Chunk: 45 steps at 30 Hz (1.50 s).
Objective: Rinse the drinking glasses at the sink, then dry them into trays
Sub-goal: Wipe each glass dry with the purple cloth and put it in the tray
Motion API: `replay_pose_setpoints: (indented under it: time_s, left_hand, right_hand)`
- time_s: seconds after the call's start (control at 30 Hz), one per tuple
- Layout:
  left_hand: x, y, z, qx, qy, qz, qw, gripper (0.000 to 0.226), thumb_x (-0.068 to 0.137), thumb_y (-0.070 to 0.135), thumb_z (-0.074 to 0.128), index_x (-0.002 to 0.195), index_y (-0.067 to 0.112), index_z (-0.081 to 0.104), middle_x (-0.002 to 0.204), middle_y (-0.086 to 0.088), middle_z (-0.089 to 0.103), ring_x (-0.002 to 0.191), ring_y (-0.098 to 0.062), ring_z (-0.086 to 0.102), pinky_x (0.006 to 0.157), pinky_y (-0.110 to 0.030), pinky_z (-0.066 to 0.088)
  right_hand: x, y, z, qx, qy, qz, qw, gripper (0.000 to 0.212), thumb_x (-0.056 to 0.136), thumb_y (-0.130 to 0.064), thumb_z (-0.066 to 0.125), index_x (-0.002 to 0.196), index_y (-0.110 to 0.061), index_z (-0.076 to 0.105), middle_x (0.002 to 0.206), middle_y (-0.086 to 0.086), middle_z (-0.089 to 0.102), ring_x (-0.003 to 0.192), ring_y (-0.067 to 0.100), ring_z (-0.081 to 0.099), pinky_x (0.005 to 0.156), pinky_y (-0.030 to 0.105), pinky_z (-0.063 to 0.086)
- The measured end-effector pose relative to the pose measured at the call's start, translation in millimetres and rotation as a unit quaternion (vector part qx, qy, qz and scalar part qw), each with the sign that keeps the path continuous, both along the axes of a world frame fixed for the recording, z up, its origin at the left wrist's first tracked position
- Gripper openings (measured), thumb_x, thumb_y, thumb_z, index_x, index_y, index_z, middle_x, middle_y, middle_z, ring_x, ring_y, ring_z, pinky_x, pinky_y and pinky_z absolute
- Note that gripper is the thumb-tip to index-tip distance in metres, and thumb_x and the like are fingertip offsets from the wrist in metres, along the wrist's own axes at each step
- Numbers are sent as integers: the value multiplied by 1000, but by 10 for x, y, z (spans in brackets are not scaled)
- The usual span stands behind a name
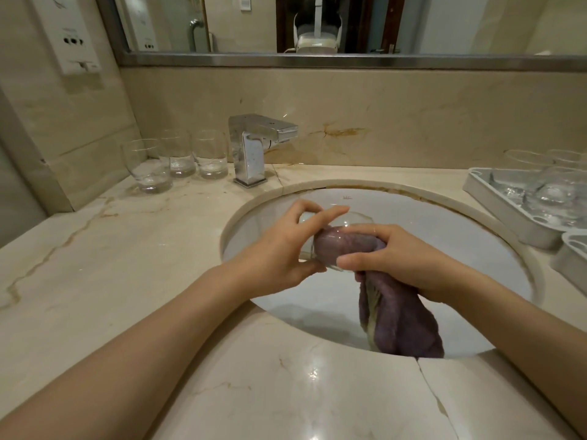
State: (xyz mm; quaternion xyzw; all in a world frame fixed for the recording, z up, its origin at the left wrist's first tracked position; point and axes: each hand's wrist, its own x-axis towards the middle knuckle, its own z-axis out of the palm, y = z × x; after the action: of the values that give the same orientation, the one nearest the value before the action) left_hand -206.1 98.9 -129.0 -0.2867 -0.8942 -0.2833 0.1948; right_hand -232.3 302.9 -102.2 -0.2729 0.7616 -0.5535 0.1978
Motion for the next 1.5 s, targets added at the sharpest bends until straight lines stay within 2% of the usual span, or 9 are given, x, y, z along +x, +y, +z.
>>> replay_pose_setpoints:
  time_s: [0.13,0.23,0.3,0.53,0.67,0.93,1.23,1.37,1.5]
  left_hand:
    - [17,8,144,72,-161,0,984,90,72,5,81,135,48,33,124,3,46,112,-4,52,96,-16,45]
    - [68,-50,246,133,-341,-43,929,91,73,-2,78,140,43,36,129,2,53,108,-18,63,87,-39,57]
    - [95,-41,245,132,-370,-51,918,90,74,-5,76,139,41,36,127,2,56,102,-19,66,84,-42,58]
    - [97,107,152,162,-333,-20,929,83,75,-2,77,136,39,39,113,-3,59,81,-16,67,71,-36,60]
    - [94,143,88,117,-307,7,945,88,74,7,81,143,36,35,114,0,59,99,-21,64,84,-29,56]
    - [79,147,124,87,-201,50,974,88,72,21,83,143,39,35,129,8,53,113,-4,52,93,-10,41]
    - [75,128,170,156,-161,71,972,83,68,22,85,132,49,39,122,11,58,110,-2,54,88,-9,43]
    - [90,122,188,246,-187,85,947,81,69,8,84,115,56,40,117,-4,57,97,-17,62,76,-33,59]
    - [117,149,248,312,-193,91,926,74,71,7,82,120,43,39,112,-2,61,94,-5,60,61,-12,51]
  right_hand:
    - [24,-9,-55,38,149,-6,988,38,74,-16,80,101,-39,67,95,-17,67,85,0,64,77,16,48]
    - [-10,19,-161,208,473,57,854,46,74,-27,80,116,-38,66,115,-9,60,92,15,61,75,29,51]
    - [-38,21,-176,258,523,80,809,50,74,-30,79,121,-39,64,121,-4,59,89,25,62,69,39,54]
    - [-52,44,-50,214,331,63,917,58,72,-21,82,114,-53,58,122,-18,56,110,10,54,96,31,44]
    - [-60,43,-45,200,218,72,952,52,73,-21,82,107,-53,60,106,-23,60,99,-3,56,86,12,43]
    - [-97,152,102,79,96,24,992,46,72,-10,80,102,-41,68,94,-20,72,88,1,68,74,11,50]
    - [-73,238,250,-46,79,-23,996,45,64,-20,73,107,-30,70,101,-11,73,89,8,69,74,17,53]
    - [-107,277,308,-133,81,-101,983,36,69,-14,72,103,-27,70,96,-10,74,83,6,66,69,17,53]
    - [-76,241,345,-135,126,-201,962,32,79,-5,73,100,-28,71,94,-14,72,83,-1,64,76,15,49]
